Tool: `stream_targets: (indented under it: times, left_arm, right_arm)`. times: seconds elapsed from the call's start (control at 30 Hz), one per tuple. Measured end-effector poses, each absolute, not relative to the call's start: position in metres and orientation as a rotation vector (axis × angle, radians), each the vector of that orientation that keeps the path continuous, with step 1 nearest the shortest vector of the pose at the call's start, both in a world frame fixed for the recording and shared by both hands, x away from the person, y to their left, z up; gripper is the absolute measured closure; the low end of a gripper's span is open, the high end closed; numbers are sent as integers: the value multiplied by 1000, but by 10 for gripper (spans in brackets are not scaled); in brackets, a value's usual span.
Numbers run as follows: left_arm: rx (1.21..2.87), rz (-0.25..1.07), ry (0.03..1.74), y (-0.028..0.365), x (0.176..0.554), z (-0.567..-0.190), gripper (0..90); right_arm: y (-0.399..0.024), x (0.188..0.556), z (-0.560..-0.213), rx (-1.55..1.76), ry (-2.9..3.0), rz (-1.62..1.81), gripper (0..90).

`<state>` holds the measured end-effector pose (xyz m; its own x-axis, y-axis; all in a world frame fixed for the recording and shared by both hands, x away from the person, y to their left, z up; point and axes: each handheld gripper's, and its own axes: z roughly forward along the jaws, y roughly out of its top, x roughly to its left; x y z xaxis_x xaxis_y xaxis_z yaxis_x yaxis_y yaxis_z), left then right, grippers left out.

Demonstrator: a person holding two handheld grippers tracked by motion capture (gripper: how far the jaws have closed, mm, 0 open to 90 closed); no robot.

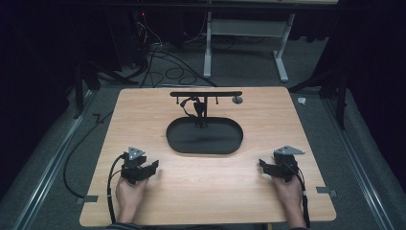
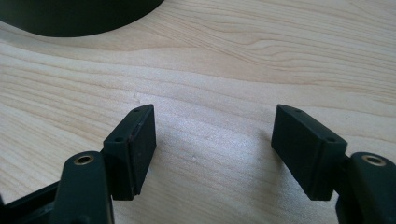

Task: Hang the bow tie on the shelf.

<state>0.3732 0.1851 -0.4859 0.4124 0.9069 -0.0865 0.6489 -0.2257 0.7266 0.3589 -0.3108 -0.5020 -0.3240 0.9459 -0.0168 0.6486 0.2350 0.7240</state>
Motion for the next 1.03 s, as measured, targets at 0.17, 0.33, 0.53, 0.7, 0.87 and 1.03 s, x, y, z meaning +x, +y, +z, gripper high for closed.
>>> stream_targets:
  times: [0.17, 0.33, 0.53, 0.7, 0.87, 1.03]
  left_arm:
    - [1971, 476, 1322, 183, 375, -489, 448]
    - [1991, 483, 1325, 180, 376, -492, 444]
    - [1995, 498, 1331, 180, 376, -497, 439]
    - [2027, 533, 1318, 176, 377, -501, 421]
    - [1983, 564, 1300, 176, 374, -507, 319]
    - [1978, 564, 1306, 175, 372, -508, 308]
  right_arm:
    - [-311, 359, -502, 1459, 2057, 867, 320]
    - [-311, 359, -502, 1459, 2058, 867, 320]
    - [-311, 359, -502, 1459, 2057, 867, 320]
    - [-311, 359, -502, 1460, 2057, 867, 320]
    - [-311, 359, -502, 1459, 2057, 867, 320]
    - [-311, 359, -502, 1459, 2058, 867, 320]
